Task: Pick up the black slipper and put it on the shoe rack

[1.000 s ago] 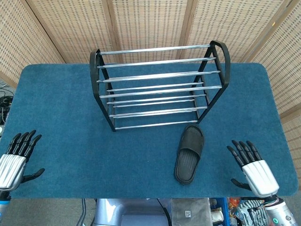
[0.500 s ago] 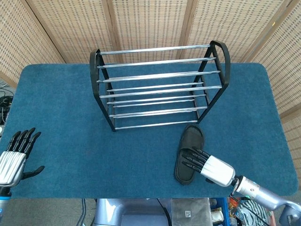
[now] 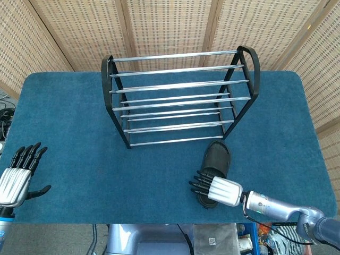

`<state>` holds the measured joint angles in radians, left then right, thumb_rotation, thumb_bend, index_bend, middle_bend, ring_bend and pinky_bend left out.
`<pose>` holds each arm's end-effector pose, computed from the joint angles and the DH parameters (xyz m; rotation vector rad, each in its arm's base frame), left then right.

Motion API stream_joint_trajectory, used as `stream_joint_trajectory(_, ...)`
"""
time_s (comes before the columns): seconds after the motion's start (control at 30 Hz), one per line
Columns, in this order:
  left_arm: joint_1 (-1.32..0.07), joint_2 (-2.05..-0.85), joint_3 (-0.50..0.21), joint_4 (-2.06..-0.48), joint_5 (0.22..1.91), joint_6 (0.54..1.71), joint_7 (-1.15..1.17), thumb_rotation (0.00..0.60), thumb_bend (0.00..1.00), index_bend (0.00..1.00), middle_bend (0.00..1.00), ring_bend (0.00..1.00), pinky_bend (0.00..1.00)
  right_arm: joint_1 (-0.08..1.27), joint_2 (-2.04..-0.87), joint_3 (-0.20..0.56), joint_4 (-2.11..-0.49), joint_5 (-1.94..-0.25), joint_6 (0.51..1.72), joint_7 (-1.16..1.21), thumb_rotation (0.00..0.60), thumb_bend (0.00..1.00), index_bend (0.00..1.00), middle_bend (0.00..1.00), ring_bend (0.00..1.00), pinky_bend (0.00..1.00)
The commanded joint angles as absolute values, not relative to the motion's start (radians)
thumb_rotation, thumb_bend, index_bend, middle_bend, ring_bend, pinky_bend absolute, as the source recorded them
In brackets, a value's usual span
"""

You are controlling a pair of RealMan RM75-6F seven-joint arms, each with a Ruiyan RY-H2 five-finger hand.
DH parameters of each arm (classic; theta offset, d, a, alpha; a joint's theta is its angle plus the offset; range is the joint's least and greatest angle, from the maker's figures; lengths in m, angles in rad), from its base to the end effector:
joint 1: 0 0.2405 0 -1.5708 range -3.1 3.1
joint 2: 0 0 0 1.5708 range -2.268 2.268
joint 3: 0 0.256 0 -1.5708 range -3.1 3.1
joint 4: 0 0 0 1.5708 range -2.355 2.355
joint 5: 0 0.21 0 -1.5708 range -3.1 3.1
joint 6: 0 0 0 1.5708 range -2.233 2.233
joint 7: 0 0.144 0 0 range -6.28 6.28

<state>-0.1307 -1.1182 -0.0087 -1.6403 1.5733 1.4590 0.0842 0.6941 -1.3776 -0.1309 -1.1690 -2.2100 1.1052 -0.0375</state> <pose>-0.2923 0.1847 0.1438 -1.5319 -0.8435 -0.8939 -0.2223 -0.2702 0.0083 2.6144 0.0423 0.7882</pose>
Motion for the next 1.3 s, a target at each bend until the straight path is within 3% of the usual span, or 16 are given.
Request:
stream_joint_trajectory(0.03, -0.132, -1.118, -0.010, -1.639, 1.569, 1.454, 0.083, 0.600, 0.14, 0.00, 0.00, 0.00, 0.00, 0.724, -1.364, -0.142, -1.198, -2.188, 1.064, -0.061, 0.600, 0.00, 0.00, 0.00, 0.00, 0.00)
stream_joint_trajectory(0.8, -0.142, -1.123, -0.014, -1.638, 1.553, 1.439, 0.089, 0.600, 0.14, 0.00, 0.00, 0.00, 0.00, 0.791, -1.437, -0.219, -1.137, -2.121, 1.013, -0.057, 0.600, 0.00, 0.00, 0.00, 0.00, 0.00)
stream_joint_trajectory(0.9, -0.143, -1.124, -0.014, -1.638, 1.550, 1.436, 0.089, 0.600, 0.14, 0.00, 0.00, 0.00, 0.00, 0.792, -1.448, -0.232, -1.126, -2.119, 1.024, -0.049, 0.600, 0.01, 0.06, 0.06, 0.01, 0.02)
stream_joint_trajectory(0.97, -0.144, -1.124, -0.013, -1.637, 1.550, 1.435, 0.090, 0.600, 0.14, 0.00, 0.00, 0.00, 0.00, 0.791, -1.455, -0.242, -1.117, -2.117, 1.035, -0.038, 0.600, 0.11, 0.16, 0.15, 0.07, 0.09)
stream_joint_trajectory(1.1, -0.145, -1.125, -0.014, -1.637, 1.548, 1.434, 0.091, 0.600, 0.14, 0.00, 0.00, 0.00, 0.00, 0.787, -1.468, -0.261, -1.092, -2.119, 1.068, -0.011, 0.600, 0.47, 0.37, 0.37, 0.27, 0.28)
stream_joint_trajectory(1.17, -0.145, -1.126, -0.014, -1.638, 1.548, 1.433, 0.093, 0.600, 0.14, 0.00, 0.00, 0.00, 0.00, 0.783, -1.472, -0.273, -1.081, -2.122, 1.088, 0.001, 0.600, 0.60, 0.45, 0.44, 0.33, 0.33)
stream_joint_trajectory(1.3, -0.145, -1.126, -0.012, -1.639, 1.550, 1.433, 0.095, 0.600, 0.14, 0.00, 0.00, 0.00, 0.00, 0.773, -1.469, -0.287, -1.067, -2.131, 1.129, -0.003, 0.600, 0.74, 0.53, 0.51, 0.40, 0.38)
